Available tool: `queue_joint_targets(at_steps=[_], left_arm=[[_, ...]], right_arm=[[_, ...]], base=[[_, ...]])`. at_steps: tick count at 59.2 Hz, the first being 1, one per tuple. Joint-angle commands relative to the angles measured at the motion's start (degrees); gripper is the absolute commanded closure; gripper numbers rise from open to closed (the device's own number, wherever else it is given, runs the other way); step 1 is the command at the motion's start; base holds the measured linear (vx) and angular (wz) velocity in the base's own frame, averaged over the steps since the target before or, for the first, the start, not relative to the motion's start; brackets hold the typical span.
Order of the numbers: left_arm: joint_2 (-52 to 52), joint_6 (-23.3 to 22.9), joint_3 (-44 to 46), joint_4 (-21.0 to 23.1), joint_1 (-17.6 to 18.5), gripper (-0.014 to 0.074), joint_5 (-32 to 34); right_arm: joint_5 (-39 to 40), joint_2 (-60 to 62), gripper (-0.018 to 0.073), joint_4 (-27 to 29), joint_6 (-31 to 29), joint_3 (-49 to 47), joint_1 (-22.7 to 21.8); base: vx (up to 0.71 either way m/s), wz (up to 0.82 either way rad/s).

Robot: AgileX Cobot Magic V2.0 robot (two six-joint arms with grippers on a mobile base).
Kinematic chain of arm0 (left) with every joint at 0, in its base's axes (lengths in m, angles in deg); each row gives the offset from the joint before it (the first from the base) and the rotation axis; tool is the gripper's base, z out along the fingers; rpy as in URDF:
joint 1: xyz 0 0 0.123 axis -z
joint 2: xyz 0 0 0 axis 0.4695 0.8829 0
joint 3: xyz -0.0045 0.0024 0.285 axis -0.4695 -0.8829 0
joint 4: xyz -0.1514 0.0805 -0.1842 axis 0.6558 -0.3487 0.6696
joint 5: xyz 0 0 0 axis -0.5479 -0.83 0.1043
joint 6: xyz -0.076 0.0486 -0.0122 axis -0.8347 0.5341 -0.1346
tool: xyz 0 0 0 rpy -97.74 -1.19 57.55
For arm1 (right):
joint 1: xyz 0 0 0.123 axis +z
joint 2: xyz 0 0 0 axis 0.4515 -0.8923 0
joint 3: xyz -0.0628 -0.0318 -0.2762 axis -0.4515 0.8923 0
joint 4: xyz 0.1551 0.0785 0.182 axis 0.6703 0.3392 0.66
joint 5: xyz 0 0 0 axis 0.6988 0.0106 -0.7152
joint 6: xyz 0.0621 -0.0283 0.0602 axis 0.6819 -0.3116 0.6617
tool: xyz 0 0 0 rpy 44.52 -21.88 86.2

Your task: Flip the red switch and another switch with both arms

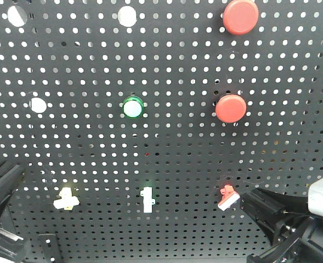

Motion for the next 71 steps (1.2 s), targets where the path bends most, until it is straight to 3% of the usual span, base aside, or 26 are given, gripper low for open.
queue_joint_targets(at_steps=[1, 24, 36, 44, 57, 66, 71], left_arm=[[-0.9, -0.3, 2.1, 0.3, 0.3, 0.0594, 4.4], [-0.9, -0.3, 1.8, 0.3, 0.3, 0.0594, 4.5], [-6.6, 0.3, -3.8, 0.2, -0.6, 0.0594, 4.3], [-16.0, -0.1, -12.1, 0.0, -4.7, 0.0594, 1.9], [-32.4, -2.5, -21.2, -0.5, -14.7, 0.0594, -11.3], [-42.9, -12.0, -27.3, -5.4, -21.7, 0.0594, -16.1], [-49.6, -18.3, -31.2, -8.4, -23.8, 0.0594, -16.8]], right_arm=[[4.9, 0.8, 0.0566, -0.1, -0.5, -2.0, -0.3], [4.9, 0.8, 0.0566, -0.1, -0.5, -2.0, -0.3], [4.8, 0.8, 0.0566, -0.1, -0.5, -2.0, -0.3], [4.7, 0.8, 0.0566, -0.1, -0.5, -2.0, -0.3], [4.7, 0.8, 0.0566, -0.1, -0.5, -2.0, -0.3], [4.7, 0.8, 0.0566, -0.1, -0.5, -2.0, -0.3], [4.7, 0.8, 0.0566, -0.1, -0.5, -2.0, -0.3]], base=[[0.0, 0.0], [0.0, 0.0], [0.0, 0.0], [0.0, 0.0], [0.0, 0.0], [0.0, 0.0], [0.0, 0.0]])
